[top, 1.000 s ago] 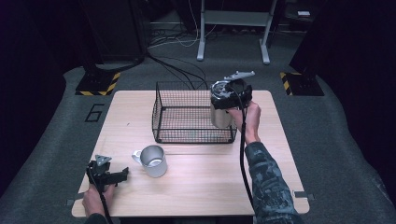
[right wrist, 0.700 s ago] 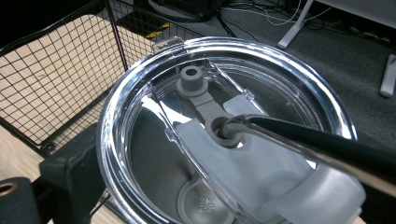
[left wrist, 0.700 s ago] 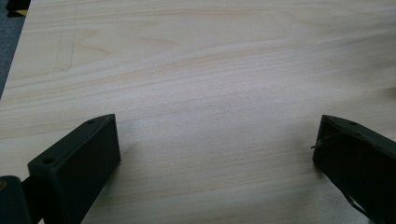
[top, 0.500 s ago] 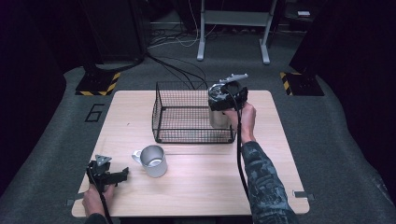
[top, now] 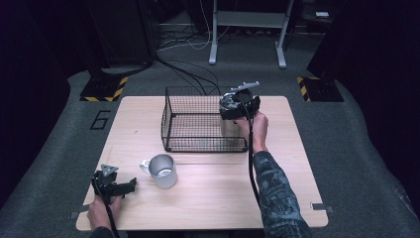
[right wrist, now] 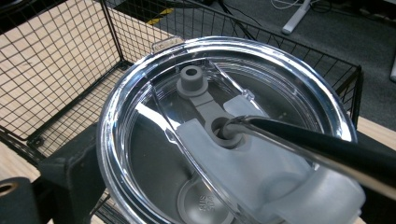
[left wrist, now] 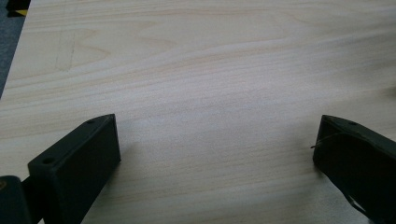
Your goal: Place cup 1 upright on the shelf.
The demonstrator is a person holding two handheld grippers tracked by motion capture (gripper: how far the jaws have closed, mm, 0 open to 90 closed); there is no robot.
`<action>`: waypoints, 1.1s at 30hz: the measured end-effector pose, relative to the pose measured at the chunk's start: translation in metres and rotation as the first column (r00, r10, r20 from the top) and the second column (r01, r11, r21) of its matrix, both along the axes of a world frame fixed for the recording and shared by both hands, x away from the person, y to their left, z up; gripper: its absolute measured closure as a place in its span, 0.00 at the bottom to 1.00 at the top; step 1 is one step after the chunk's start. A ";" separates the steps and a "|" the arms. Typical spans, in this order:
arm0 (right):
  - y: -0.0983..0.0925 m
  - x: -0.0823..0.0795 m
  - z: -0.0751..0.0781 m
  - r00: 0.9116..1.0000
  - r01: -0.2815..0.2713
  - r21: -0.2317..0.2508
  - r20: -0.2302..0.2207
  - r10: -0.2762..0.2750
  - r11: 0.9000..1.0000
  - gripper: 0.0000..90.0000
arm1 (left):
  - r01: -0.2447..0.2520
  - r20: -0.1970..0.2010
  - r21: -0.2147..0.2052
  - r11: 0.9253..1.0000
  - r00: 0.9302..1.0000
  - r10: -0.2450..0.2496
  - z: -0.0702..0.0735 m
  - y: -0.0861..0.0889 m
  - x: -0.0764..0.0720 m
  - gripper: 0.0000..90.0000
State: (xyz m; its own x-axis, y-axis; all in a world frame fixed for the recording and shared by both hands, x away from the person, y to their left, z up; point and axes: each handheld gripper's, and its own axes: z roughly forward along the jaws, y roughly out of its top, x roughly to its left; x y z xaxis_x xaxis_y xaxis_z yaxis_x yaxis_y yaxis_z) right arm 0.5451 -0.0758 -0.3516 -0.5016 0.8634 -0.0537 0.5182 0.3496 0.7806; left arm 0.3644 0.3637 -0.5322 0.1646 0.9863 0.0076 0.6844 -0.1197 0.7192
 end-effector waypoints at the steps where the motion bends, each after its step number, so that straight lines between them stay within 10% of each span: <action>1: 0.001 0.001 -0.002 1.000 0.004 -0.001 -0.005 -0.004 1.000 0.04 | 0.000 0.000 0.000 1.000 1.000 0.000 0.000 0.000 0.000 0.01; 33: 0.005 0.015 -0.035 0.997 0.041 -0.006 -0.072 -0.041 0.999 0.04 | 0.000 0.000 0.000 1.000 1.000 0.000 0.000 0.000 0.000 0.01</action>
State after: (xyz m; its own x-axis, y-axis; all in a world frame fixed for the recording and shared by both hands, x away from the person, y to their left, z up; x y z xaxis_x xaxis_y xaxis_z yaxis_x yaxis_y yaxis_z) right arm 0.5604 -0.0713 -0.3866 -0.4685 0.8831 -0.0228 0.5872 0.3306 0.7388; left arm 0.3644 0.3637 -0.5322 0.1644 0.9864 0.0071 0.6845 -0.1193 0.7192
